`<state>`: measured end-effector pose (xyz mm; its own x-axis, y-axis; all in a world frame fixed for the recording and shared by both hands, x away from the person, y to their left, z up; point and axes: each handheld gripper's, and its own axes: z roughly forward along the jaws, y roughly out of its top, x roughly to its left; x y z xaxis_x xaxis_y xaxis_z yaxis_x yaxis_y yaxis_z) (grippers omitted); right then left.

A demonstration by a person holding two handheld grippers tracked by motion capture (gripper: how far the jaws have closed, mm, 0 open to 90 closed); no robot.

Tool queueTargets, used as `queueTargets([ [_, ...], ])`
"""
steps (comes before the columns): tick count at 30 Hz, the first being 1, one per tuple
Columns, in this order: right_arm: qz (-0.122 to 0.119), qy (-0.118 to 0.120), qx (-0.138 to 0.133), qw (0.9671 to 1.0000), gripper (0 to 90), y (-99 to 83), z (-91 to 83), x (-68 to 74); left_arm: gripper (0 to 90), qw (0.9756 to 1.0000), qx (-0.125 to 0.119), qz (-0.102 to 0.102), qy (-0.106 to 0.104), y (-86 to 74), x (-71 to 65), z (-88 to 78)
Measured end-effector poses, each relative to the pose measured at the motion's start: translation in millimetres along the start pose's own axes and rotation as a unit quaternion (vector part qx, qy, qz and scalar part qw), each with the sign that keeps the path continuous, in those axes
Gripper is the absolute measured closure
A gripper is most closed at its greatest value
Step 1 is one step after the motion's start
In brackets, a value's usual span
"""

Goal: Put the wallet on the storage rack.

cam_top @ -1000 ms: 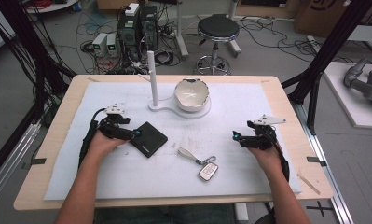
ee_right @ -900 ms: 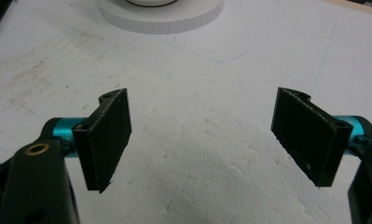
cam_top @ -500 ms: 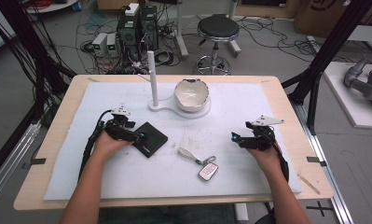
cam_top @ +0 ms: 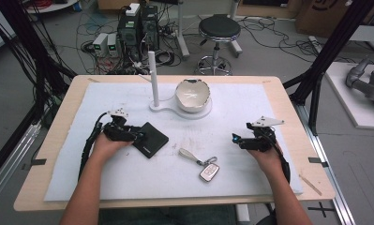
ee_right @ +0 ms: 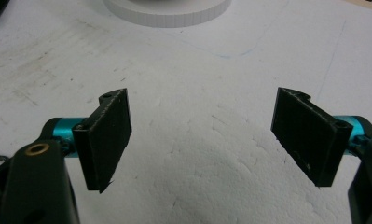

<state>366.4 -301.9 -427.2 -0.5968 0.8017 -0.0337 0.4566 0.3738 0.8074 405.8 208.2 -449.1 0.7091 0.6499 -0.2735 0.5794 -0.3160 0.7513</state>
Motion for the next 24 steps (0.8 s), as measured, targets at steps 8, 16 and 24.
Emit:
queueTargets([
  [8, -0.005, -0.002, 0.002, 1.0, 20.3, 0.2, -0.5, 1.5, 79.6, 0.9997, -0.021, 0.008, 0.008, 3.8, -4.5, -9.6],
  [16, -0.006, 0.001, 0.006, 1.0, 20.3, 0.1, 1.2, 2.7, 80.8, 0.9963, -0.054, 0.065, 0.018, 39.2, -32.9, -32.2],
  [24, -0.01, 0.001, 0.005, 0.9999, 20.3, 0.2, 0.6, 2.7, 81.1, 0.9901, -0.072, 0.118, 0.025, 83.8, -60.9, -46.5],
])
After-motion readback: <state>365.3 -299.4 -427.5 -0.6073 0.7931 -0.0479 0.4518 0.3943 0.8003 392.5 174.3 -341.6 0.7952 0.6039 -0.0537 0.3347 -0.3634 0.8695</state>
